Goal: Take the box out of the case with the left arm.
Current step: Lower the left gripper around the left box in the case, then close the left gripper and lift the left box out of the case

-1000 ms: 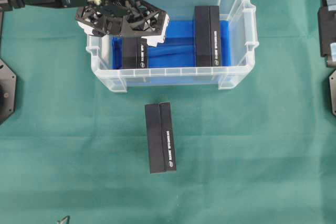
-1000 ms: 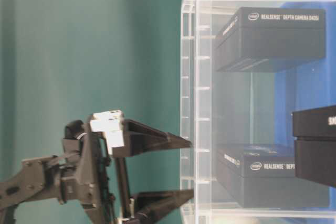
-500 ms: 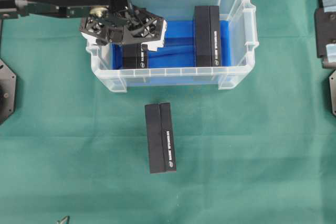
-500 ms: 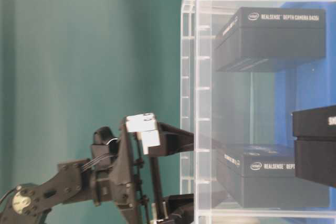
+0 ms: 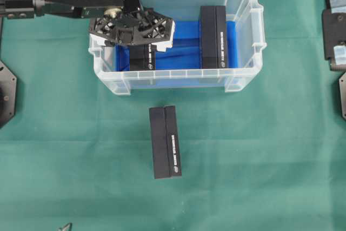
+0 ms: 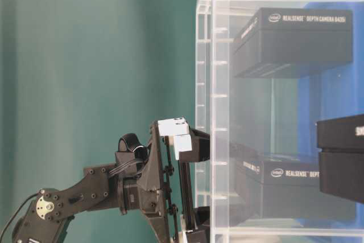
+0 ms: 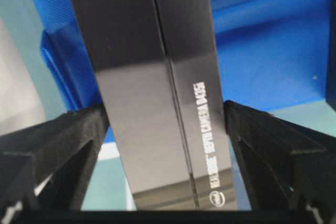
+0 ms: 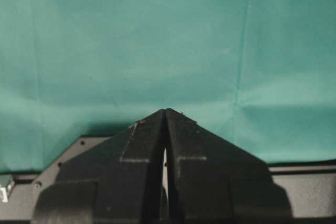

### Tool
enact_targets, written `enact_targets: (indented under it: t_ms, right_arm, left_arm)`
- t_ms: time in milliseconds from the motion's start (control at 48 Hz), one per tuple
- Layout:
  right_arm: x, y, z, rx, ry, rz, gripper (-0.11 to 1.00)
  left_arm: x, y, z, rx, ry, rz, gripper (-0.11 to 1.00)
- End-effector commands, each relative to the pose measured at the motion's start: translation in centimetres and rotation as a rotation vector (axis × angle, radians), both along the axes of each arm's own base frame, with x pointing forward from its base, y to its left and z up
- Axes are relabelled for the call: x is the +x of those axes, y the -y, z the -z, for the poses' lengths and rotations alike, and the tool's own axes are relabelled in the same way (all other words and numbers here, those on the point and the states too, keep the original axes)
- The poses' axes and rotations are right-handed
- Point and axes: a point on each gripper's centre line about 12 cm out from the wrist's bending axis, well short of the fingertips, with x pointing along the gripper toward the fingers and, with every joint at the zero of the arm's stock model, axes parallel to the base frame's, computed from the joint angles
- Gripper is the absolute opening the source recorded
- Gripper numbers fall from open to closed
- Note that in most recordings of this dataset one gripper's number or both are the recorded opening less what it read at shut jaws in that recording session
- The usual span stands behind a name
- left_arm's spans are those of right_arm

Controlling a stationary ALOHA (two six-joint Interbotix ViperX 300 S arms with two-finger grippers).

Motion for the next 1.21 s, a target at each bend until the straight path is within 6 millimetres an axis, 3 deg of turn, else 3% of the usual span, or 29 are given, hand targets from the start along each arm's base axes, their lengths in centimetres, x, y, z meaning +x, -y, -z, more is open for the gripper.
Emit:
enact_targets:
  t_ms: [0,584,667,771,1188]
  right_arm:
    - [0.1,0.0,-0.3,-0.001,0.012,0.000,0.00]
    - [0.1,0.0,-0.1,-0.001,0.006,-0.002,0.00]
    - [0.1,0.0,-0.1,-0.001,0.006,-0.002,0.00]
    - [0.1,0.0,0.0,-0.001,0.004,-0.003,0.00]
    - [0.1,0.0,0.0,-0.001,0.004,-0.002,0.00]
  left_arm:
    - [-0.2,-0.7,-0.7,0.009,0.018,-0.013,0.83]
    - [-0.2,-1.5,-0.4,0.002,0.010,-0.029,0.83]
    - [-0.1,-1.4,-0.4,0.000,0.012,-0.027,0.80]
    - [-0.2,-1.1,-0.3,-0.012,0.013,-0.037,0.64]
    - [-0.1,-0.1,-1.0,-0.020,0.031,-0.063,0.64]
